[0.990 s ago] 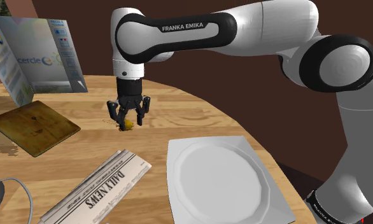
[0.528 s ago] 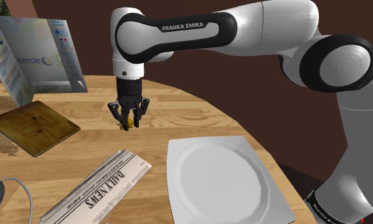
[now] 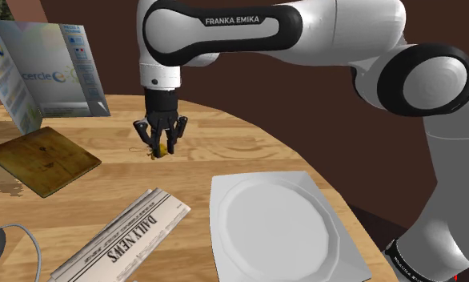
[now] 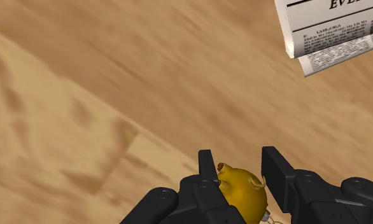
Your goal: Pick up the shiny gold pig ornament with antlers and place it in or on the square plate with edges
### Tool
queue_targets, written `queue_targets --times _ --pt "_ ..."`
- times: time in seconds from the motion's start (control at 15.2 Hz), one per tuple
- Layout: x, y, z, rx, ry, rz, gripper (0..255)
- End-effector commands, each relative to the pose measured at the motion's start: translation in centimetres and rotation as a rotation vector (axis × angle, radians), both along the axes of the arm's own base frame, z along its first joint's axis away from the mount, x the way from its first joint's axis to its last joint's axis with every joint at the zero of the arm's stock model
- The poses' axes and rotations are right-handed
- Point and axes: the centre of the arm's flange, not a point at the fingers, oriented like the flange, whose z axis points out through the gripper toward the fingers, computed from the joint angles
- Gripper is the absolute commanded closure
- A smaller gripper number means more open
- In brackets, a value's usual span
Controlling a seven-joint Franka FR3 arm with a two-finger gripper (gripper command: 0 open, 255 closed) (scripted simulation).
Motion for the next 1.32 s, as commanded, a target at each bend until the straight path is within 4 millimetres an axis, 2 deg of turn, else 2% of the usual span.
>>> queue_targets --times 0.0,0.79,1.25 --pt "0.0 -0.1 1.2 0.000 0.000 0.000 255" --pt "0.0 -0.1 7.2 0.000 0.000 0.000 255" --pt "-8.5 -3.4 6.6 0.000 0.000 0.000 255"
